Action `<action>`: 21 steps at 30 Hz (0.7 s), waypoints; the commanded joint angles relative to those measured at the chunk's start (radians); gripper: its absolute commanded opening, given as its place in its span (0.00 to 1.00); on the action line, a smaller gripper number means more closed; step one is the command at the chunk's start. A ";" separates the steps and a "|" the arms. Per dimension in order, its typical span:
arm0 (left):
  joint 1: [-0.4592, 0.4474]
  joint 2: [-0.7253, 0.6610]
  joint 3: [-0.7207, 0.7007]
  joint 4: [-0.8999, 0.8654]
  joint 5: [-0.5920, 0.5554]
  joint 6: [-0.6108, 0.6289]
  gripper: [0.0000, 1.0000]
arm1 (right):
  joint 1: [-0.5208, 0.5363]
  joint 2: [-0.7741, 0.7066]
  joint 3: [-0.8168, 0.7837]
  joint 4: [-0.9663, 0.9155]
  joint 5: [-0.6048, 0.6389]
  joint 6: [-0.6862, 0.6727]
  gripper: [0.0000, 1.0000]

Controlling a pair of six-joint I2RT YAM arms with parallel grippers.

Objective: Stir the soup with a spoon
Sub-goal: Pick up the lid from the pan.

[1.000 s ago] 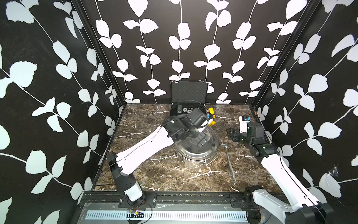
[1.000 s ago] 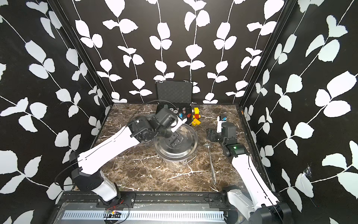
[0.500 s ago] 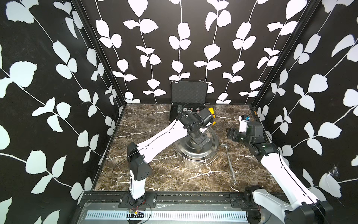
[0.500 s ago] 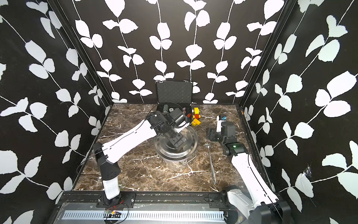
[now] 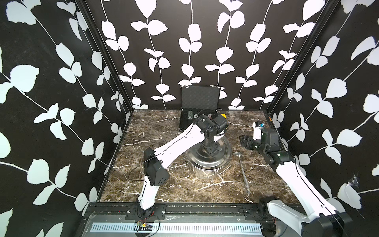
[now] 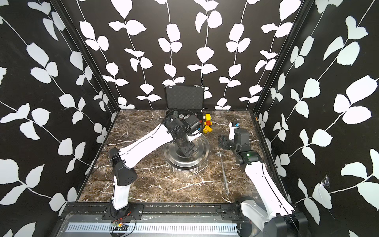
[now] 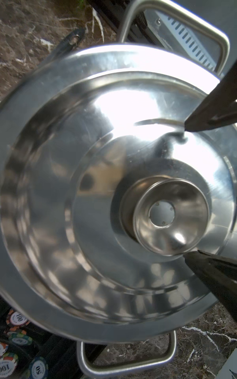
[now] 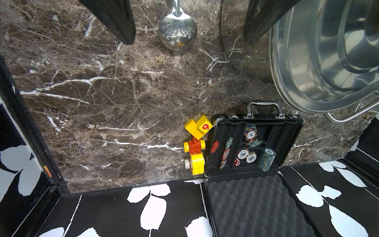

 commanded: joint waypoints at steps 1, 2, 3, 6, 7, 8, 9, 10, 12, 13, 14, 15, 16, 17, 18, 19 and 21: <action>0.023 -0.007 0.021 -0.025 0.016 0.015 0.93 | 0.004 0.000 -0.013 0.045 0.006 -0.014 0.84; 0.027 -0.005 0.021 -0.022 0.019 0.016 0.93 | 0.005 0.000 -0.016 0.045 0.007 -0.014 0.84; 0.032 -0.003 0.022 -0.018 0.022 0.018 0.93 | 0.004 0.000 -0.020 0.045 0.007 -0.013 0.84; 0.046 0.000 0.021 -0.008 0.034 0.024 0.93 | 0.004 -0.001 -0.027 0.047 0.009 -0.011 0.84; 0.051 0.001 0.020 -0.004 0.041 0.026 0.93 | 0.005 -0.001 -0.029 0.047 0.008 -0.011 0.84; 0.057 0.002 0.019 0.001 0.050 0.029 0.92 | 0.004 0.000 -0.030 0.048 0.009 -0.011 0.84; 0.061 0.003 0.019 0.005 0.059 0.030 0.91 | 0.004 0.001 -0.031 0.048 0.010 -0.011 0.84; 0.069 0.007 0.019 0.011 0.070 0.033 0.90 | 0.004 0.001 -0.032 0.049 0.011 -0.010 0.84; 0.079 0.012 0.022 0.016 0.089 0.035 0.88 | 0.004 0.001 -0.034 0.052 0.010 -0.010 0.84; 0.083 0.015 0.023 0.017 0.097 0.036 0.88 | 0.004 0.001 -0.034 0.053 0.010 -0.010 0.84; 0.087 0.017 0.022 0.016 0.103 0.039 0.87 | 0.005 0.002 -0.035 0.053 0.009 -0.009 0.84; 0.089 0.018 0.021 0.015 0.105 0.040 0.86 | 0.005 0.001 -0.035 0.053 0.009 -0.010 0.84; 0.090 0.019 0.022 0.014 0.106 0.042 0.85 | 0.004 0.001 -0.035 0.051 0.010 -0.010 0.84; 0.092 0.019 0.021 0.013 0.108 0.044 0.85 | 0.005 0.000 -0.036 0.051 0.010 -0.010 0.84; 0.092 0.021 0.022 0.013 0.112 0.044 0.85 | 0.004 0.000 -0.037 0.051 0.010 -0.010 0.84; 0.092 0.022 0.020 0.015 0.118 0.045 0.85 | 0.004 -0.002 -0.039 0.051 0.011 -0.011 0.84; 0.092 0.028 0.021 0.014 0.131 0.043 0.84 | 0.005 -0.002 -0.041 0.053 0.013 -0.010 0.84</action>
